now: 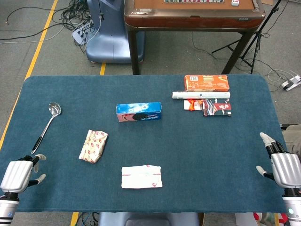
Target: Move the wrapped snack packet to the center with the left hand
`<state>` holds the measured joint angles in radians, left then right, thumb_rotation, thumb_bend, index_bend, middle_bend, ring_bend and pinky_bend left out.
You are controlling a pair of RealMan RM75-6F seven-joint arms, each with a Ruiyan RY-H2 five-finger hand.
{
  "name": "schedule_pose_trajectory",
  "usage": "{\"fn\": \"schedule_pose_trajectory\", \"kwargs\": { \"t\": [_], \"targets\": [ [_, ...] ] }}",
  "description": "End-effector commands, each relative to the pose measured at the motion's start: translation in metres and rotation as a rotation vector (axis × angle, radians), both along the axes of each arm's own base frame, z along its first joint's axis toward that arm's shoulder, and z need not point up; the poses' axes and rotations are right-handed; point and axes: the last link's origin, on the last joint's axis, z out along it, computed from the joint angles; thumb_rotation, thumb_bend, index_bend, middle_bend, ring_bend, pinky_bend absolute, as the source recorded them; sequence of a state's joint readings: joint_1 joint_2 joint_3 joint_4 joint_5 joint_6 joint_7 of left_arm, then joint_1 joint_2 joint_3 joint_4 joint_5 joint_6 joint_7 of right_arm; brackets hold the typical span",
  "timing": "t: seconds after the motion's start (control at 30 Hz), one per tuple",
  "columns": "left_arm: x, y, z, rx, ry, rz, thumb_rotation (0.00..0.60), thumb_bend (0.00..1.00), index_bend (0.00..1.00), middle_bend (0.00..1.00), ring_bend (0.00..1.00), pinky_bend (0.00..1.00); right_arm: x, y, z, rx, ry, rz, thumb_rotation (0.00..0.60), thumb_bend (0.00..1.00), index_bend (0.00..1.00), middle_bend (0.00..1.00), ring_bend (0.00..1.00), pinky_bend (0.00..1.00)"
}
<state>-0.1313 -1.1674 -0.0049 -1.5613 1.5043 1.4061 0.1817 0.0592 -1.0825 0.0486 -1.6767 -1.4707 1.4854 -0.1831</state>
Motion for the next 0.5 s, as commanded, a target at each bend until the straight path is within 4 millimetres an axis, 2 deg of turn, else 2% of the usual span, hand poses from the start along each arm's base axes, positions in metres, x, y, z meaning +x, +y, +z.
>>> {"fn": "schedule_pose_trajectory", "kwargs": {
  "t": [0.03, 0.27, 0.37, 0.43, 0.5],
  "targets": [
    [0.001, 0.000, -0.001, 0.000, -0.003, -0.009, 0.600, 0.18, 0.48, 0.63, 0.46, 0.58, 0.000, 0.000, 0.000, -0.003, 0.005, 0.001, 0.600, 0.00, 0.00, 0.19, 0.23, 0.64],
    [0.008, 0.002, -0.006, -0.014, -0.024, -0.054, 0.600, 0.18, 0.47, 0.64, 0.48, 0.61, -0.001, 0.000, 0.000, 0.001, -0.005, -0.006, 0.600, 0.00, 0.00, 0.19, 0.23, 0.64],
    [0.010, 0.006, -0.012, -0.017, 0.039, -0.085, 0.600, 0.18, 0.43, 0.65, 0.48, 0.64, -0.001, 0.000, 0.003, -0.013, -0.010, -0.006, 0.600, 0.00, 0.00, 0.19, 0.23, 0.64],
    [0.016, 0.008, -0.020, -0.045, 0.073, -0.070, 0.600, 0.17, 0.36, 0.60, 0.45, 0.64, -0.002, 0.003, 0.003, -0.015, -0.007, -0.011, 0.600, 0.00, 0.00, 0.19, 0.23, 0.64],
    [0.025, 0.013, -0.029, -0.084, 0.071, -0.083, 0.600, 0.14, 0.26, 0.47, 0.37, 0.64, 0.000, 0.003, 0.006, -0.018, -0.003, -0.007, 0.600, 0.00, 0.00, 0.19, 0.23, 0.64]
  ]
}}
